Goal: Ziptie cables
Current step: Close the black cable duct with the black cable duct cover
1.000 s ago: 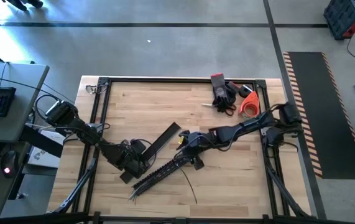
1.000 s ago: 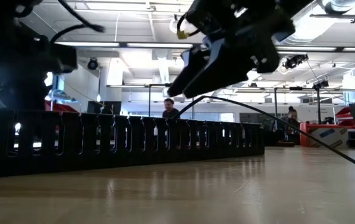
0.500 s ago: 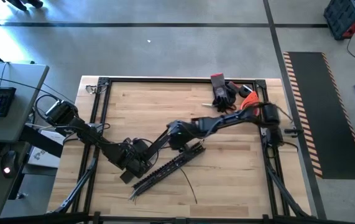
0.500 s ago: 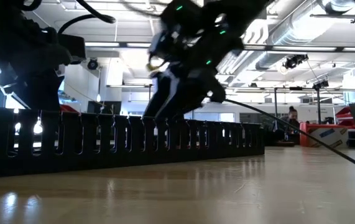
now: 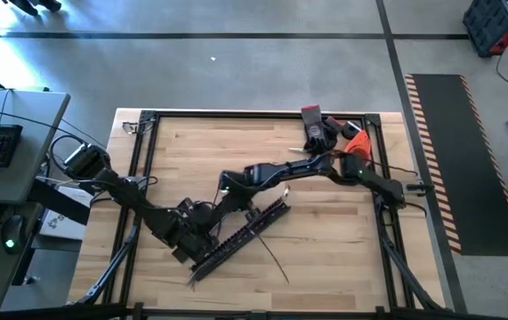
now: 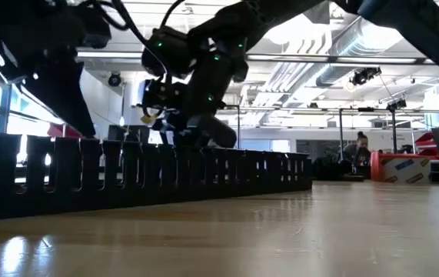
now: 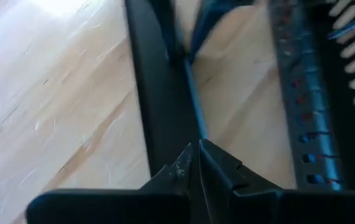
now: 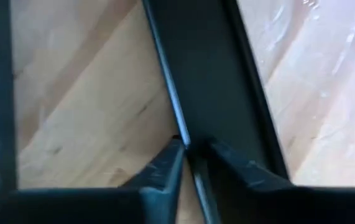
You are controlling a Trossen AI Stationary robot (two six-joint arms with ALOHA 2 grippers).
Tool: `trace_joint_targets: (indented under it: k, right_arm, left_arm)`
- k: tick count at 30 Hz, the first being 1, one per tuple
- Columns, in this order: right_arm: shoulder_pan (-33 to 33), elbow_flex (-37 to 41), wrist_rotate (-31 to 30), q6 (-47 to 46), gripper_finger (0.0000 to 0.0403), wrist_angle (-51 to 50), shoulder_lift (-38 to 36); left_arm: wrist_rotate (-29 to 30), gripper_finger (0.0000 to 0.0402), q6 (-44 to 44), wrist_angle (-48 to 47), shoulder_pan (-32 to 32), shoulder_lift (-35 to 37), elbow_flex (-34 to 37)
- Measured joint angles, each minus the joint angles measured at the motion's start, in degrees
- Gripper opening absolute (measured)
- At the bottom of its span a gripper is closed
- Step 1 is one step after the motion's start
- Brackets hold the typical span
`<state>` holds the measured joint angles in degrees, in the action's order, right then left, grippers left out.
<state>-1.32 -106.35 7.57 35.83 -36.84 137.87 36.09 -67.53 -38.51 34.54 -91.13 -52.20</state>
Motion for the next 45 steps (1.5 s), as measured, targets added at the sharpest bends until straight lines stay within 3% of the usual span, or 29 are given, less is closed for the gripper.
trace_joint_targets:
  k: [3,9,13,17,26,31,35,40,45]
  right_arm:
    - [-0.14,-1.63,1.25,-1.08,0.0011,-2.2,0.45]
    - [-0.49,-2.22,0.83,-5.05,0.0002,-7.0,-2.96]
    - [-2.11,-2.45,7.28,-7.55,0.0001,-10.02,-6.91]
    - [-3.48,-2.42,14.03,-7.58,0.0,-13.64,-7.11]
    - [-3.45,-2.42,16.0,-6.85,0.0,-15.29,-6.74]
    - [-3.47,-2.44,17.07,-6.16,0.0,-15.51,-6.78]
    - [-3.35,-2.44,18.16,-5.35,0.0,-15.71,-6.78]
    - [-2.38,-2.44,17.51,-0.84,0.0,-16.37,-7.48]
    - [-1.68,-2.46,15.27,1.36,0.0001,-17.32,-10.97]
  left_arm:
    - [-0.86,0.0024,2.5,0.43,0.14,0.0,-0.74]
    - [-2.54,0.0092,4.83,0.58,0.36,-0.3,-0.88]
    - [-1.43,0.0127,7.38,0.32,0.85,-2.04,-0.88]
    - [1.31,0.014,12.83,0.67,0.8,-5.78,-0.9]
    - [5.09,0.0143,12.47,-0.28,-0.89,-16.11,-1.21]
    - [6.22,0.0132,6.22,-2.87,-1.01,-18.14,-1.39]
    - [6.5,0.0094,6.52,-6.69,-0.57,-18.58,-2.93]
    - [3.13,0.0011,9.58,-10.81,-0.82,-18.73,-5.69]
    - [-0.75,0.0002,9.62,-13.84,-0.89,-17.5,-6.89]
